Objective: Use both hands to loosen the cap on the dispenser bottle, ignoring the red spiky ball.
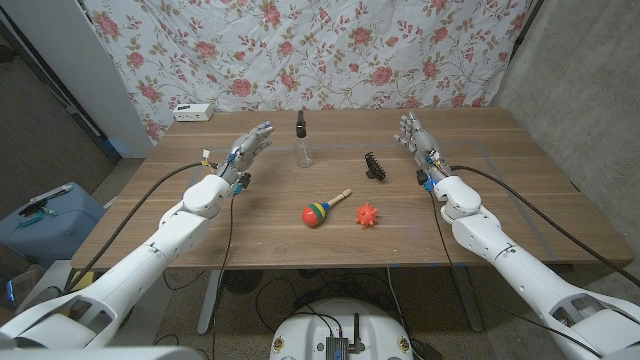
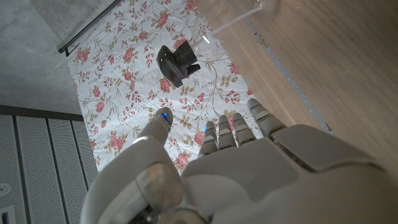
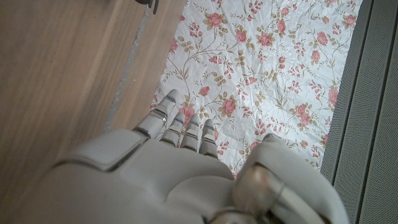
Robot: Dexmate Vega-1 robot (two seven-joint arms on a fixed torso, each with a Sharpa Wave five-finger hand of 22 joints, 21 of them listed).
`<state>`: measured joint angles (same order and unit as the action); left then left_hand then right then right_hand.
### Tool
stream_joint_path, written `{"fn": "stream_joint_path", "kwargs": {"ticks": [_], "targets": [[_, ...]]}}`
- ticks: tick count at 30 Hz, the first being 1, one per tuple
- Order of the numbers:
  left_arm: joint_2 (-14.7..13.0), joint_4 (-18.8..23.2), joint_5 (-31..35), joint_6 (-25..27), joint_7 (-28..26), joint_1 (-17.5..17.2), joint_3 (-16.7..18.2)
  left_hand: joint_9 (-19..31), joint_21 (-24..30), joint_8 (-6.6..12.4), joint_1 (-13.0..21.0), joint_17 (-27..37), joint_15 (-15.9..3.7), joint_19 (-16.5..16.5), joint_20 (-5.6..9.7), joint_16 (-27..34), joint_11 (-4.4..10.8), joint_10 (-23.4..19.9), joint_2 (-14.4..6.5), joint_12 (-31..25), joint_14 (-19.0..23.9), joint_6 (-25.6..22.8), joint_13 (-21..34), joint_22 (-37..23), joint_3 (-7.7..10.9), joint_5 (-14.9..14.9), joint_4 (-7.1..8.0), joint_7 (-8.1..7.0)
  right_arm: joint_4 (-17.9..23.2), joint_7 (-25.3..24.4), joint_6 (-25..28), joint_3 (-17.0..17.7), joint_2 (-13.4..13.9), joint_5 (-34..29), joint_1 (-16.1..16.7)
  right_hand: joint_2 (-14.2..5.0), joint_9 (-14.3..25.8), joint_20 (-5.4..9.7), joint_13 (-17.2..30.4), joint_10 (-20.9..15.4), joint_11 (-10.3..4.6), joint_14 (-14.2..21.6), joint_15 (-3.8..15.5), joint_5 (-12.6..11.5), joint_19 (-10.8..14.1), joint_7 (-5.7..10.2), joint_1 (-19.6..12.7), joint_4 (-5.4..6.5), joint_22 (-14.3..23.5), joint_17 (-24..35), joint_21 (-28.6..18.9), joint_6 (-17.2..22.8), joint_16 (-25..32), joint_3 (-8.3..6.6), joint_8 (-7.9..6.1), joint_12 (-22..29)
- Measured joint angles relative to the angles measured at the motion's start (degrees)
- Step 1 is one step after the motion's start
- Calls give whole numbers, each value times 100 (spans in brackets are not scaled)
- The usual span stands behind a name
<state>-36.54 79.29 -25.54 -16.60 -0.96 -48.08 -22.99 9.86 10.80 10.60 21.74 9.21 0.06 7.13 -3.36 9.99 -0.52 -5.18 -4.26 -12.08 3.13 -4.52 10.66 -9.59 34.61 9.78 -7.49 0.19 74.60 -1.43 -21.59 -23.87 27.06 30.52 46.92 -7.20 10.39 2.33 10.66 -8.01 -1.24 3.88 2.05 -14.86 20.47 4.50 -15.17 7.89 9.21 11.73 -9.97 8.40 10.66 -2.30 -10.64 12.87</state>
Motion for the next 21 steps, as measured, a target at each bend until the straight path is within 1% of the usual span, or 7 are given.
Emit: {"fn": "stream_joint_path", "kwargs": {"ticks": [2, 4, 5, 9, 15, 18, 21], "targets": [[0, 0, 39, 0, -13, 0, 0, 0, -22, 22, 54, 0, -27, 0, 0, 0, 30, -30, 58, -3, 27, -19, 0, 0, -17, 0, -70, -19, -9, 0, 0, 0, -10, 0, 0, 0, 0, 30, 0, -41, -41, 0, 0, 0, -31, 27, 0, 0, 0, -3, 0, 27, 16, 0, 0, 0], [0, 0, 127, 0, -47, 0, 0, 0, -22, 22, 98, 0, -58, -28, 13, 0, 67, -61, 151, -3, 59, -31, 0, 0, -27, 0, -139, -31, -12, 0, 0, 0, -20, 0, 0, 10, 0, 4, 0, -71, -71, 0, 0, 0, -59, 71, -10, 0, 0, -2, 0, 74, 16, 0, -40, 0], [-101, 74, 187, 13, -73, -4, -27, 0, -22, 22, 123, 0, -68, -66, -25, 0, 93, -58, 186, -3, 69, -50, 0, -1, -50, 0, -161, -50, -16, -1, -34, 0, -31, 1, 1, 12, 0, 4, 0, -71, -71, 0, 0, 0, -59, 53, -12, -1, 0, -2, 0, 95, 16, -1, -42, 0], [-197, 184, 366, 96, -190, -41, -62, 0, -44, 65, 329, 0, -160, -167, -126, 1, 153, -114, 391, -3, 162, -154, 0, -1, -106, 0, -264, -73, -21, -34, -48, 0, -57, 0, 5, 18, 0, 4, 0, -71, -71, 0, 0, 0, -59, 43, -18, -24, 0, -29, 0, 105, 16, -24, -42, 0], [-286, 329, 722, 244, -473, -80, -115, 16, -66, 110, 650, 29, -221, -353, -311, 45, 194, -338, 713, -46, 371, -411, 0, -1, -162, 67, -319, -83, 5, -99, 1, -18, -63, -30, 7, 3, 1, 33, 0, -101, -102, 62, 0, 0, -89, 72, -32, -24, 0, -29, 0, 135, 38, -24, -42, 0], [-312, 392, 908, 312, -637, -98, -139, 15, -66, 145, 756, 29, -223, -389, -348, 45, 255, -399, 818, -46, 469, -492, 1, -1, -194, 88, -302, -79, 23, -131, 28, -23, -63, -49, 7, 3, 1, 33, 1, -101, -102, 62, 0, 0, -89, 73, -32, -24, -1, -29, 0, 136, 38, -24, -42, 0], [-319, 431, 1075, 358, -773, -110, -161, 15, -66, 149, 840, 28, -211, -411, -370, 45, 267, -471, 902, -47, 519, -532, 1, -1, -217, 112, -325, -121, 35, -157, 48, -29, -63, -67, 7, 3, 1, 7, 1, -123, -124, 62, 0, 0, -116, 103, -32, -39, -1, -28, 0, 166, 38, -39, -42, 0]]}}
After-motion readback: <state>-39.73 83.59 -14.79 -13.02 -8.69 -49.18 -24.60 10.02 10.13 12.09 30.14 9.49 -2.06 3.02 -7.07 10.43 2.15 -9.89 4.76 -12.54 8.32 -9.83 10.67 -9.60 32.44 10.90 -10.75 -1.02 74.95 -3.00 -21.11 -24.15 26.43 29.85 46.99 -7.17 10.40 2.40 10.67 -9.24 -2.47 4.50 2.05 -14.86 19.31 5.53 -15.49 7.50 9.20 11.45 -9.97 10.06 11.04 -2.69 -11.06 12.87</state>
